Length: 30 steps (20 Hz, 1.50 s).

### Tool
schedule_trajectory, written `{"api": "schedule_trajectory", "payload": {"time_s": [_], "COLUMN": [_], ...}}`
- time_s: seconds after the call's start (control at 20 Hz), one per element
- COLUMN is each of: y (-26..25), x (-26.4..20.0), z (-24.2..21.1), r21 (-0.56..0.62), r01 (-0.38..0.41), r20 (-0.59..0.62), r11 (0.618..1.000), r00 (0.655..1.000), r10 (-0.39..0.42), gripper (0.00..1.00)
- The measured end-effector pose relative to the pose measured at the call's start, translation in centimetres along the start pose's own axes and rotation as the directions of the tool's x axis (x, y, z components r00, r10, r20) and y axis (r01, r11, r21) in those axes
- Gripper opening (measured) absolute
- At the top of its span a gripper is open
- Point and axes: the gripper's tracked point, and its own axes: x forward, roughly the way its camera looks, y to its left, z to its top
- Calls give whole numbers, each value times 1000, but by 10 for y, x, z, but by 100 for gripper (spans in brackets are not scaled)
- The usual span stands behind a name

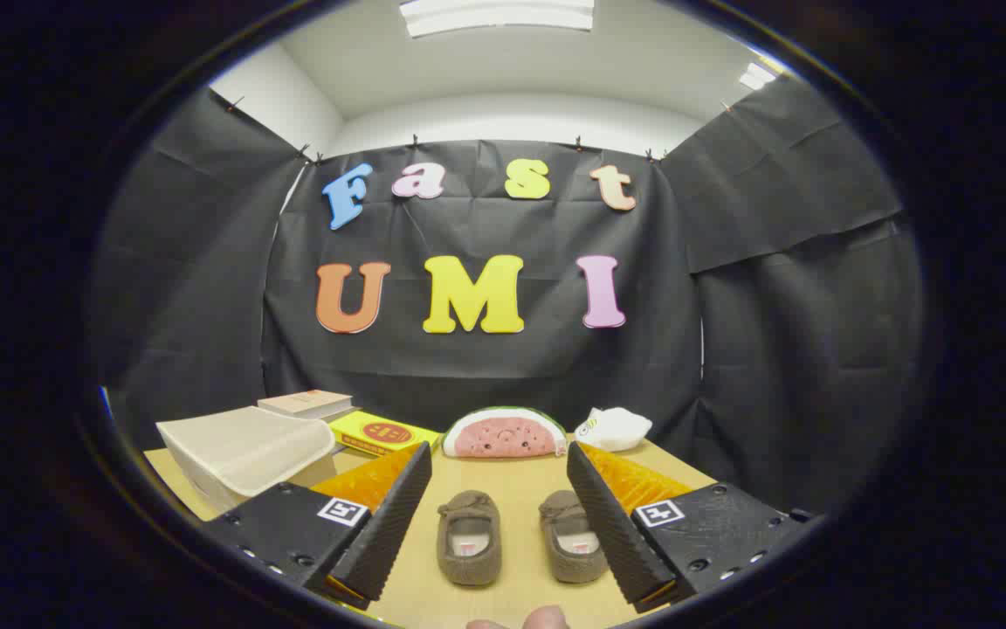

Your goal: Open the storage box then place both shoes into the box .Put the left shoe in first, then the right shoe, with the right side of both shoes facing outward in a uniform manner.

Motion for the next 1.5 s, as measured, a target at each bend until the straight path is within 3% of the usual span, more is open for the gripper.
{"api": "schedule_trajectory", "payload": {"time_s": [1.1, 1.3, 1.5], "y": [3, 19, 59], "x": [5, 9, 16], "z": [-4, -3, -13], "r21": [0, 22, 122], "r01": [-1, -46, -173], "r20": [-21, -20, -41], "r11": [1000, 999, 977], "r00": [1000, 999, 983], "r10": [1, 46, 179], "gripper": [95, 95, 95]}}
